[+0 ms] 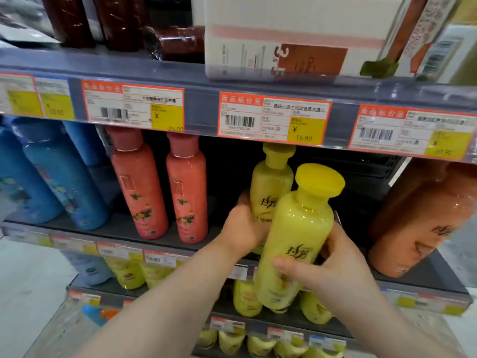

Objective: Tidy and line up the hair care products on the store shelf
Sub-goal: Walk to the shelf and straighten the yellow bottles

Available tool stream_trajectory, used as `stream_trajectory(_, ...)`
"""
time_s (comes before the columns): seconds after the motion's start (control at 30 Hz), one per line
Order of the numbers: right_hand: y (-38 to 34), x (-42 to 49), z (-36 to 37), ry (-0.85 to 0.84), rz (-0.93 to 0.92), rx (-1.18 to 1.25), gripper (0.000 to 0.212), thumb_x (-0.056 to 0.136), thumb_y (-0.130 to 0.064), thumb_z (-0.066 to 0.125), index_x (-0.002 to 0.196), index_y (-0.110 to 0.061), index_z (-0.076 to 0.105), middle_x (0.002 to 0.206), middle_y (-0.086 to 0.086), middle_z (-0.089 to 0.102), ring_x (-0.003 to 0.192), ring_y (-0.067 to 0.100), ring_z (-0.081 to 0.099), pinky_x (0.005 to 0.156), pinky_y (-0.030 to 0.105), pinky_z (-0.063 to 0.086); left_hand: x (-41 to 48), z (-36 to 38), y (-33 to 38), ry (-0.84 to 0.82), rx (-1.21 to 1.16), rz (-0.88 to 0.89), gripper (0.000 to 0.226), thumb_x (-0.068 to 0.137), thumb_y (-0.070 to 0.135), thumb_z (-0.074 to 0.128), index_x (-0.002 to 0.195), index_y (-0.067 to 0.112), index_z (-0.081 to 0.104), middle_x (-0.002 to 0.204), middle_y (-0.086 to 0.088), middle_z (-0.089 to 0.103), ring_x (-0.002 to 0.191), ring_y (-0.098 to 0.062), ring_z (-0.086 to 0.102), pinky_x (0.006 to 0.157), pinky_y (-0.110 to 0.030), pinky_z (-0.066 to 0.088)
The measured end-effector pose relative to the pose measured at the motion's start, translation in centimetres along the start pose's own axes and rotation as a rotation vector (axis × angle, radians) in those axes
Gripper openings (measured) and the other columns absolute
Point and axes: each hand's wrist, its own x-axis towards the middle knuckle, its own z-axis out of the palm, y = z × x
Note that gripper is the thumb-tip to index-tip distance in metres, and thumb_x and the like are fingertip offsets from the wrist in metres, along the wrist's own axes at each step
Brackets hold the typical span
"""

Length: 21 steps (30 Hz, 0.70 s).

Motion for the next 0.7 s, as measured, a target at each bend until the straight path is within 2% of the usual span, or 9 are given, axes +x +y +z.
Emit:
stream_trajectory(0.1,0.0,0.7,-0.3,-0.009,-0.008,0.006,0.053,0.059,-0.017,0.085,0.094,-0.037,0.050,0.086,-0.014,0.064,0.074,-0.018,0.057,0.051,0.005,0.046,-0.1,-0.2,0.0,0.020,-0.005,-0.003,0.060,0.070,0.018,0.078,0.118,0.013,0.043,0.088,0.007,0.059,0.084,-0.008,0.058,0.069,-0.017,0.045)
stream_trajectory(0.2,-0.4,1.5,-1.1,0.011,-0.031,0.024,0.052,0.058,-0.018,0.085,0.093,-0.037,0.052,0.083,-0.016,0.066,0.074,-0.014,0.060,0.052,0.006,0.047,-0.6,-1.2,-0.1,0.054,-0.018,-0.037,0.063,0.061,0.018,0.084,0.110,0.015,0.045,0.093,-0.001,0.064,0.088,-0.013,0.062,0.076,-0.025,0.052)
stream_trajectory(0.37,-1.2,3.4,-1.9,0.051,-0.022,0.055,0.054,0.059,-0.014,0.085,0.103,-0.026,0.056,0.086,-0.008,0.069,0.074,0.002,0.066,0.062,0.018,0.050,-2.6,-3.0,-0.6,0.066,-0.072,-0.091,0.057,0.065,0.008,0.081,0.109,0.020,0.047,0.095,0.002,0.065,0.089,-0.010,0.063,0.078,-0.028,0.053)
stream_trajectory(0.47,-1.4,4.8,-1.7,0.074,-0.033,0.033,0.053,0.060,-0.016,0.085,0.102,-0.025,0.054,0.084,-0.011,0.067,0.072,-0.001,0.063,0.057,0.012,0.047,-3.1,-3.2,-1.0,0.064,-0.044,-0.086,0.055,0.064,0.010,0.082,0.098,0.034,0.046,0.095,0.005,0.065,0.089,-0.008,0.062,0.079,-0.029,0.052)
stream_trajectory(0.57,-1.3,6.5,-1.2,0.088,-0.028,0.048,0.055,0.063,-0.013,0.084,0.108,-0.018,0.053,0.082,-0.010,0.065,0.073,-0.002,0.060,0.057,0.011,0.048,-3.1,-3.1,-1.0,0.044,-0.047,-0.095,0.056,0.066,0.012,0.081,0.106,0.031,0.046,0.098,0.004,0.066,0.093,-0.010,0.063,0.083,-0.034,0.053)
stream_trajectory(0.7,-1.0,8.9,-0.3,0.076,-0.029,0.084,0.051,0.064,-0.012,0.084,0.104,-0.019,0.053,0.088,-0.006,0.065,0.078,0.006,0.063,0.066,0.016,0.055,-2.8,-3.2,-0.7,0.045,-0.048,-0.077,0.060,0.070,0.016,0.078,0.113,0.025,0.038,0.097,0.008,0.061,0.089,-0.001,0.057,0.070,-0.019,0.048)
